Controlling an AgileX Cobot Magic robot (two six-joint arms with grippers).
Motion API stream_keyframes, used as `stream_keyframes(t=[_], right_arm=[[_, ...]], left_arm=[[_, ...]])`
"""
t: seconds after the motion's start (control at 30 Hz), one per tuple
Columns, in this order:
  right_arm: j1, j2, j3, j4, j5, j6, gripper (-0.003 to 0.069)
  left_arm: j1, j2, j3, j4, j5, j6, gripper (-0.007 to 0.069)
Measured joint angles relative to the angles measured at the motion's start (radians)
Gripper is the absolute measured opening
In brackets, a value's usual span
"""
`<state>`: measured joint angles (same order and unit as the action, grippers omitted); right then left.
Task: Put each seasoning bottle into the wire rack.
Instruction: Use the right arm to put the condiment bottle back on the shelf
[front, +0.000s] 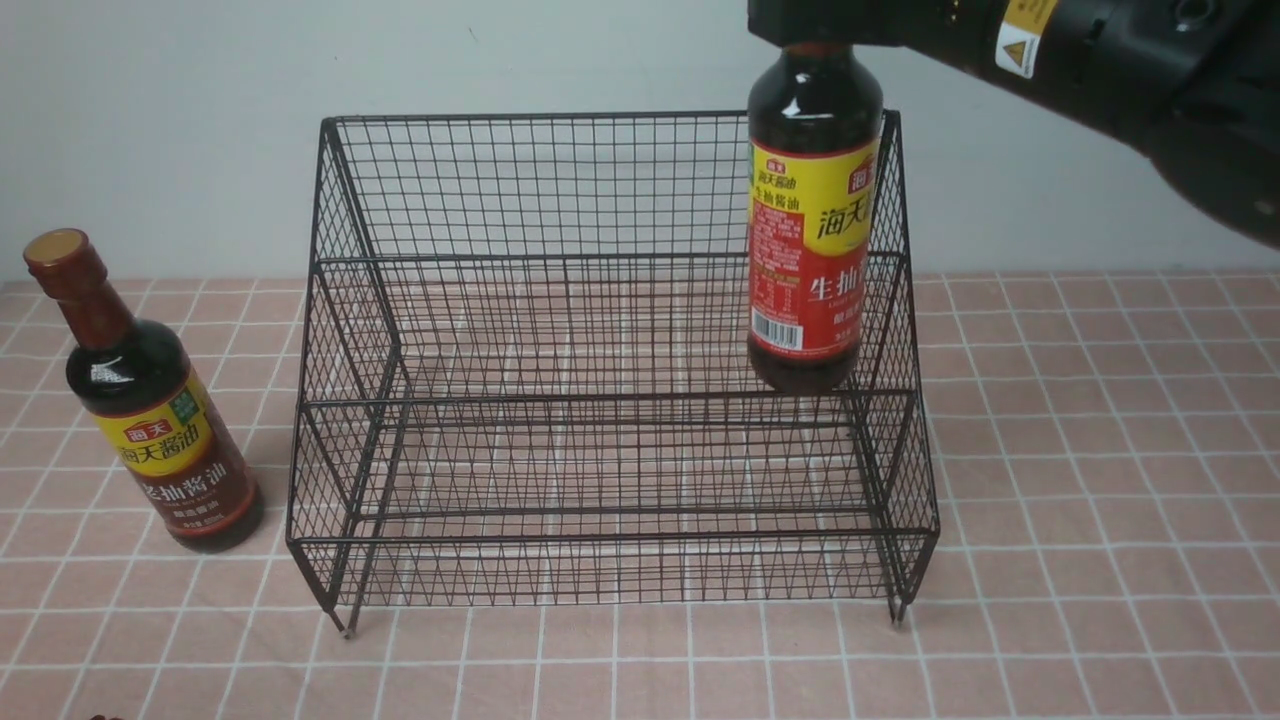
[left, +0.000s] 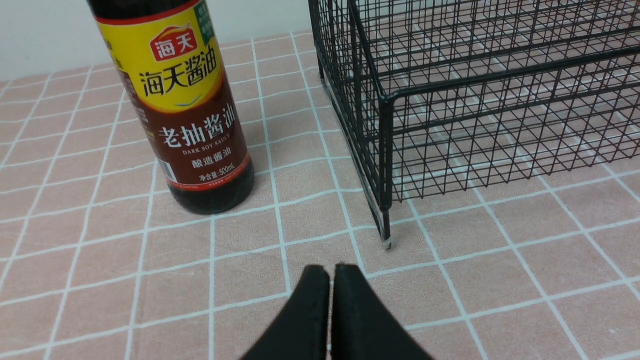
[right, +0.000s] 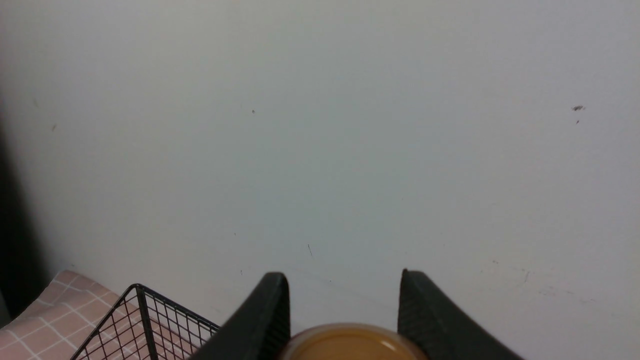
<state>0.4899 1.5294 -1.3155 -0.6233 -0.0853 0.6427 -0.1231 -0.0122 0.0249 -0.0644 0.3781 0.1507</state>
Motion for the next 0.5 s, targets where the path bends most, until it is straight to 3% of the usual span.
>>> stream_keyframes(t=[0.5], right_arm=[[-0.011,0.016,0.006,-0.011,0.022,-0.003,0.0267]], left_arm=[[0.000,0.000,0.000,0.000,0.000,0.000,-0.0007]])
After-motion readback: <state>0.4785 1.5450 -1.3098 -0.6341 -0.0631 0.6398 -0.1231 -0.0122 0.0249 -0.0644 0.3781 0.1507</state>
